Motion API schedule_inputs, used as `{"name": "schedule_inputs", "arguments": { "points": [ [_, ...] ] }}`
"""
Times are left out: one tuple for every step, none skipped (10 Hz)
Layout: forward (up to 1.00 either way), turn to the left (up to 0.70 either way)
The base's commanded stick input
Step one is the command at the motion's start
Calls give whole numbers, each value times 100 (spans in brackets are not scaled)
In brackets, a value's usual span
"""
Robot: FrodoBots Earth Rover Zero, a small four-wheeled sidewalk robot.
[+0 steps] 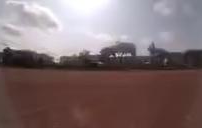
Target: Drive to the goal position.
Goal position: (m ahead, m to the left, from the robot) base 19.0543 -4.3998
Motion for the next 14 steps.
{"name": "schedule_inputs", "arguments": {
  "points": [
    [70, 0],
    [70, 0],
    [70, 0],
    [70, 0],
    [70, 0],
    [70, 0],
    [70, 0],
    [70, 0],
    [70, 0],
    [70, 0],
    [70, 0],
    [70, 0],
    [70, 0],
    [70, 0]
  ]
}}
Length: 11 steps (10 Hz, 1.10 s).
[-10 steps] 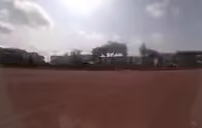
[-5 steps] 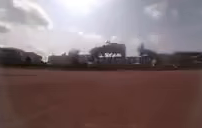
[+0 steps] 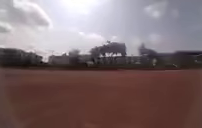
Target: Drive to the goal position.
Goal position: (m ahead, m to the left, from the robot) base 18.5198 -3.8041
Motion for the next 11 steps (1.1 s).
{"name": "schedule_inputs", "arguments": {
  "points": [
    [70, 0],
    [70, 0],
    [70, 0],
    [70, 0],
    [70, 0],
    [70, 0],
    [70, 0],
    [70, 0],
    [70, 0],
    [70, 0],
    [70, 0]
  ]
}}
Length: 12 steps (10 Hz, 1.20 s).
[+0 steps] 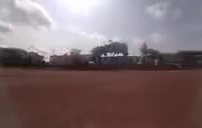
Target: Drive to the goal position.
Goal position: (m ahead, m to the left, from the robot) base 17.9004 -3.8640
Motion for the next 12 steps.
{"name": "schedule_inputs", "arguments": {
  "points": [
    [70, 0],
    [70, 0],
    [70, 0],
    [70, 0],
    [70, 0],
    [70, 0],
    [70, 0],
    [70, -17],
    [70, -35],
    [70, -35],
    [70, -35],
    [70, -35]
  ]
}}
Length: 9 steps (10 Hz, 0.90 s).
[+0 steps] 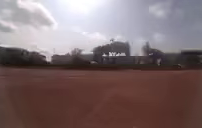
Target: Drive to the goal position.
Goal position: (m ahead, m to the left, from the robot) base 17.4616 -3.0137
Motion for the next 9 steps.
{"name": "schedule_inputs", "arguments": {
  "points": [
    [70, -35],
    [70, -35],
    [70, 0],
    [70, 0],
    [70, 0],
    [70, 0],
    [70, 0],
    [70, 0],
    [70, 0]
  ]
}}
